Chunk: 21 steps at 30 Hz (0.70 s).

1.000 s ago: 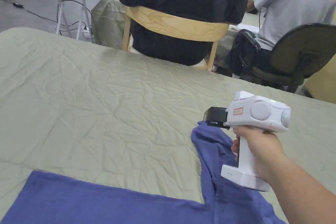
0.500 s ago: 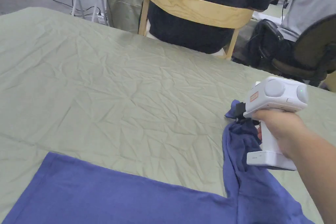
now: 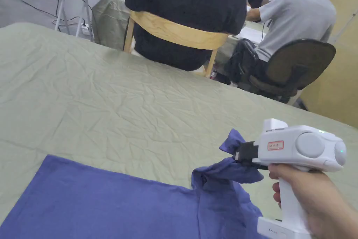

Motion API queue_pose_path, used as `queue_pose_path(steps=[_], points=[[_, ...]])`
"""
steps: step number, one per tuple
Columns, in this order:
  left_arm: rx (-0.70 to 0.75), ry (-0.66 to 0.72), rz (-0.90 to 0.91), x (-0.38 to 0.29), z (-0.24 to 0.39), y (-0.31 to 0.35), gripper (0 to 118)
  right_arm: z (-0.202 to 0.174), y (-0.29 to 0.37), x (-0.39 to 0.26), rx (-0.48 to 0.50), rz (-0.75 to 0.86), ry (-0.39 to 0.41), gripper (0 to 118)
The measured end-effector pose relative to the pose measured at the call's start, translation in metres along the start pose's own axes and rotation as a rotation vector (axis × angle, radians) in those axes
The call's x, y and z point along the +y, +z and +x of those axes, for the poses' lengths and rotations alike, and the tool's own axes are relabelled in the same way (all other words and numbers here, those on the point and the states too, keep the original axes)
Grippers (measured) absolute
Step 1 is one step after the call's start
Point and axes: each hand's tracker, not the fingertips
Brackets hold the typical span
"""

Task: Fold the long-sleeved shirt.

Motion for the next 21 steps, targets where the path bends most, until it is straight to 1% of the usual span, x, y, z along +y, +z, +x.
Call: queue_pose_path(steps=[1,3,4,5,7,9,11,12,13,15,18,21], points=[[0.001,-0.01,0.015,0.002,0.005,0.003,0,0.001,0.005,-0.016,0.005,-0.024,-0.024,16],[-0.001,0.008,0.031,-0.002,0.008,0.009,0,0.007,0.003,-0.049,0.035,-0.065,-0.022,16],[-0.03,0.026,0.014,-0.005,0.008,0.01,0,0.007,0.004,-0.066,0.016,-0.107,-0.023,16],[-0.079,0.005,-0.017,-0.006,0.009,0.008,0,0.007,0.006,-0.083,-0.005,-0.117,-0.025,16],[-0.077,-0.021,-0.007,-0.007,0.011,0.003,0,0.002,0.013,-0.117,-0.02,-0.134,-0.049,16],[-0.058,-0.036,-0.004,-0.008,0.011,-0.002,0,0.0,0.017,-0.142,0.019,-0.171,-0.045,16],[-0.055,-0.032,-0.018,-0.011,0.007,-0.005,0,-0.01,0.024,-0.167,-0.003,-0.195,-0.016,16],[-0.056,-0.021,-0.027,-0.012,0.006,-0.007,0,-0.013,0.025,-0.174,-0.017,-0.204,0.017,16],[-0.05,-0.013,-0.04,-0.012,0.005,-0.007,0,-0.015,0.027,-0.183,-0.034,-0.201,0.029,16],[-0.048,-0.004,-0.045,-0.012,0.004,-0.008,0,-0.02,0.028,-0.196,-0.044,-0.209,0.025,16],[-0.043,-0.01,-0.037,-0.011,0.004,-0.006,0,-0.02,0.02,-0.212,-0.07,-0.246,-0.014,16],[-0.036,-0.025,-0.03,-0.012,0.002,-0.006,0,-0.017,0.001,-0.222,-0.088,-0.274,-0.013,17]])
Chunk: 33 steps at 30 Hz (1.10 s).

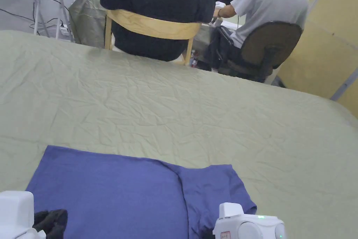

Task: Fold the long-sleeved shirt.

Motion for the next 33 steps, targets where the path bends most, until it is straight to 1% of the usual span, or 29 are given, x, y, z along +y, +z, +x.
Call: queue_pose_path(steps=[1,2,4,5,6,7,8,9,10,11,12,14,15,16,17,18,19,21,23,24,26,28,30,31,32,33], points=[[0.004,-0.003,0.0,0.0,0.0,0.0,0,0.002,-0.006,-0.002,-0.003,-0.009,-0.004,20],[0.009,-0.002,-0.003,0.0,0.0,0.0,0,0.005,-0.009,-0.004,0.02,-0.004,-0.021,21],[0.02,0.001,-0.013,0.0,0.001,0.002,0,0.012,-0.002,-0.002,0.062,-0.001,-0.086,24],[0.022,0.007,-0.015,0.001,0.002,0.006,0,0.015,0.005,-0.002,0.076,0.013,-0.109,32],[0.018,0.01,-0.01,0.002,0.004,0.009,0,0.018,0.015,-0.004,0.097,0.037,-0.114,49],[0.011,0.01,-0.003,0.005,0.006,0.011,0,0.021,0.03,-0.007,0.11,0.049,-0.092,87],[0.004,0.006,0.004,0.007,0.01,0.015,0,0.022,0.05,-0.013,0.1,0.089,-0.064,115],[-0.004,-0.002,0.012,0.008,0.013,0.018,0,0.023,0.07,-0.018,0.093,0.151,-0.035,118],[-0.013,-0.016,0.022,0.008,0.017,0.021,0,0.023,0.098,-0.026,0.102,0.244,-0.006,114],[-0.02,-0.031,0.024,0.006,0.02,0.023,0,0.022,0.119,-0.034,0.107,0.286,0.004,113],[-0.02,-0.041,0.022,0.004,0.024,0.025,0,0.022,0.136,-0.042,0.104,0.318,0.003,116],[-0.03,-0.063,0.003,-0.002,0.031,0.024,0,0.025,0.165,-0.06,0.135,0.363,-0.022,117],[-0.041,-0.066,-0.008,-0.004,0.033,0.022,0,0.025,0.173,-0.068,0.14,0.387,-0.042,113],[-0.049,-0.065,-0.018,-0.006,0.035,0.02,0,0.027,0.182,-0.077,0.153,0.416,-0.057,92],[-0.056,-0.068,-0.027,-0.007,0.037,0.018,0,0.031,0.183,-0.083,0.168,0.423,-0.068,62],[-0.061,-0.072,-0.031,-0.007,0.038,0.016,0,0.032,0.186,-0.086,0.177,0.416,-0.073,20],[-0.062,-0.075,-0.032,-0.008,0.039,0.015,0,0.032,0.186,-0.089,0.186,0.411,-0.076,3],[-0.043,-0.076,-0.033,-0.008,0.04,0.009,0,0.034,0.181,-0.091,0.177,0.405,-0.072,3],[-0.046,-0.04,-0.071,-0.004,0.036,-0.006,0,0.034,0.181,-0.088,0.19,0.398,-0.026,3],[-0.065,-0.019,-0.092,-0.001,0.034,-0.013,0,0.032,0.182,-0.087,0.182,0.403,-0.017,3],[-0.068,-0.025,-0.088,0.018,0.023,-0.036,0,0.034,0.18,-0.082,0.18,0.419,-0.003,3],[-0.029,-0.055,-0.07,0.045,0.003,-0.07,0,0.036,0.178,-0.076,0.204,0.423,-0.011,3],[0.022,-0.017,-0.04,0.069,-0.024,-0.102,0,0.042,0.17,-0.072,0.247,0.42,-0.041,3],[0.012,-0.003,-0.047,0.083,-0.04,-0.123,0,0.044,0.167,-0.071,0.274,0.408,-0.057,3],[0.008,-0.022,-0.062,0.095,-0.054,-0.144,2,0.046,0.163,-0.07,0.292,0.396,-0.071,3],[0.012,-0.031,-0.081,0.104,-0.067,-0.163,14,0.051,0.158,-0.069,0.296,0.391,-0.082,3]])
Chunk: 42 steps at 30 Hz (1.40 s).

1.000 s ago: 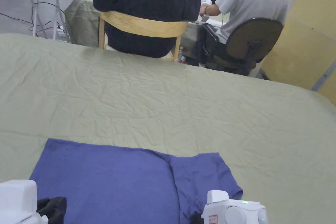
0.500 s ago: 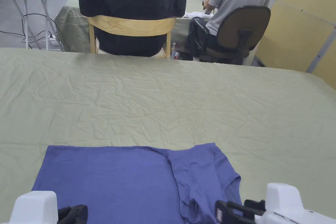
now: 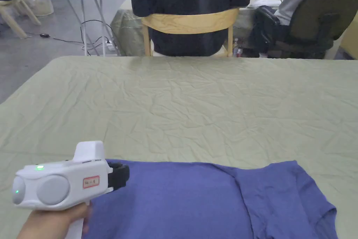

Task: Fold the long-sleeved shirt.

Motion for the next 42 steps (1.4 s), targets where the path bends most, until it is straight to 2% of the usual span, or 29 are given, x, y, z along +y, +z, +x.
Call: queue_pose_path(steps=[2,3,5,8,12,13,14,15,16,18,19,20,21,22,23,24,25,26,28,32,33,34,35,36,38,40,42], points=[[-0.037,0.005,-0.018,0.01,-0.029,-0.037,94,0.005,-0.005,-0.002,-0.004,-0.007,-0.01,3],[-0.048,0.037,0.015,0.009,-0.04,-0.053,118,0.008,-0.008,-0.003,-0.006,-0.015,-0.016,3],[0.013,0.003,0.0,0.01,-0.057,-0.075,111,0.022,-0.015,-0.008,-0.023,-0.031,-0.024,3],[0.23,-0.045,-0.177,0.001,-0.064,-0.107,112,0.028,-0.019,-0.009,-0.043,-0.041,-0.04,3],[0.224,-0.099,-0.154,-0.01,-0.061,-0.12,112,0.031,-0.026,-0.007,-0.068,-0.057,-0.051,3],[0.24,-0.129,-0.162,-0.006,-0.056,-0.119,99,0.031,-0.029,-0.005,-0.079,-0.064,-0.045,3],[0.241,-0.154,-0.159,-0.005,-0.051,-0.116,79,0.031,-0.033,-0.001,-0.093,-0.071,-0.039,3],[0.225,-0.195,-0.104,-0.003,-0.046,-0.112,49,0.031,-0.038,0.004,-0.109,-0.075,-0.037,3],[0.183,-0.237,-0.074,-0.002,-0.039,-0.107,4,0.041,-0.044,0.008,-0.116,-0.072,-0.036,3],[0.096,-0.248,-0.108,0.0,-0.027,-0.102,4,0.049,-0.063,0.028,-0.121,-0.074,-0.016,3],[0.13,-0.246,-0.108,-0.003,-0.018,-0.093,4,0.054,-0.075,0.042,-0.128,-0.074,-0.012,4],[0.128,-0.248,-0.107,-0.004,-0.015,-0.089,4,0.054,-0.086,0.055,-0.137,-0.066,-0.016,18],[0.118,-0.244,-0.1,-0.004,-0.013,-0.084,4,0.06,-0.103,0.074,-0.16,-0.066,-0.041,48],[0.109,-0.227,-0.09,-0.005,-0.014,-0.079,4,0.065,-0.12,0.091,-0.157,-0.073,-0.059,106],[0.101,-0.211,-0.083,-0.001,-0.015,-0.077,4,0.071,-0.138,0.107,-0.157,-0.084,-0.059,118],[0.095,-0.195,-0.08,-0.001,-0.017,-0.073,4,0.078,-0.162,0.125,-0.155,-0.114,-0.054,118],[0.095,-0.188,-0.074,-0.001,-0.019,-0.069,4,0.082,-0.18,0.142,-0.111,-0.072,-0.007,118],[0.096,-0.184,-0.071,-0.002,-0.02,-0.066,4,0.088,-0.2,0.157,-0.23,-0.122,-0.039,117],[0.079,-0.154,-0.07,0.0,-0.032,-0.066,4,0.093,-0.236,0.171,-0.254,-0.2,-0.039,116],[0.06,-0.142,-0.074,-0.002,-0.04,-0.065,4,0.109,-0.293,0.179,-0.338,-0.283,-0.161,112],[0.058,-0.137,-0.081,-0.002,-0.041,-0.065,4,0.112,-0.302,0.176,-0.347,-0.282,-0.211,103],[0.057,-0.131,-0.088,-0.002,-0.042,-0.066,4,0.115,-0.308,0.173,-0.35,-0.288,-0.269,80],[0.06,-0.131,-0.094,-0.004,-0.042,-0.067,4,0.117,-0.314,0.171,-0.337,-0.319,-0.301,62],[0.062,-0.134,-0.096,-0.004,-0.042,-0.067,4,0.117,-0.316,0.17,-0.333,-0.34,-0.325,50],[0.055,-0.143,-0.093,-0.003,-0.041,-0.064,4,0.115,-0.311,0.169,-0.338,-0.312,-0.302,42],[0.05,-0.146,-0.086,-0.001,-0.041,-0.06,4,0.112,-0.302,0.171,-0.355,-0.311,-0.274,5],[0.041,-0.144,-0.08,0.002,-0.041,-0.054,4,0.112,-0.284,0.171,-0.304,-0.282,-0.298,5]])
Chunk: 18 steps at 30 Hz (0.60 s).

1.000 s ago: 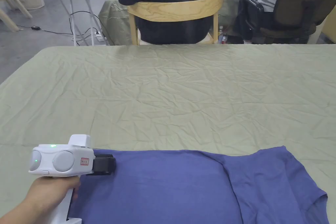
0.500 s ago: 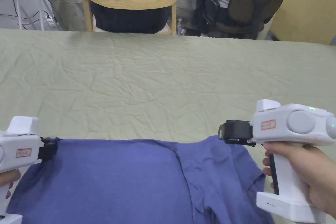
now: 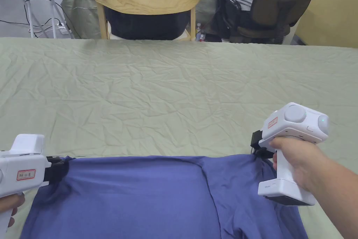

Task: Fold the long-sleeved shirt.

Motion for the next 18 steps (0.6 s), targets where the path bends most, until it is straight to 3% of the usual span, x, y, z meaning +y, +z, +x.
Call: queue_pose_path(steps=[8,12,18], points=[[-0.05,-0.026,0.051,-0.006,0.005,0.07,4,0.021,0.113,-0.055,0.141,0.099,0.091,5],[-0.088,-0.059,0.05,-0.029,0.008,0.119,4,0.042,0.165,-0.097,0.175,0.13,0.172,5],[-0.136,-0.138,-0.063,-0.081,0.016,0.17,4,0.083,0.198,-0.169,0.199,0.077,0.21,5]])
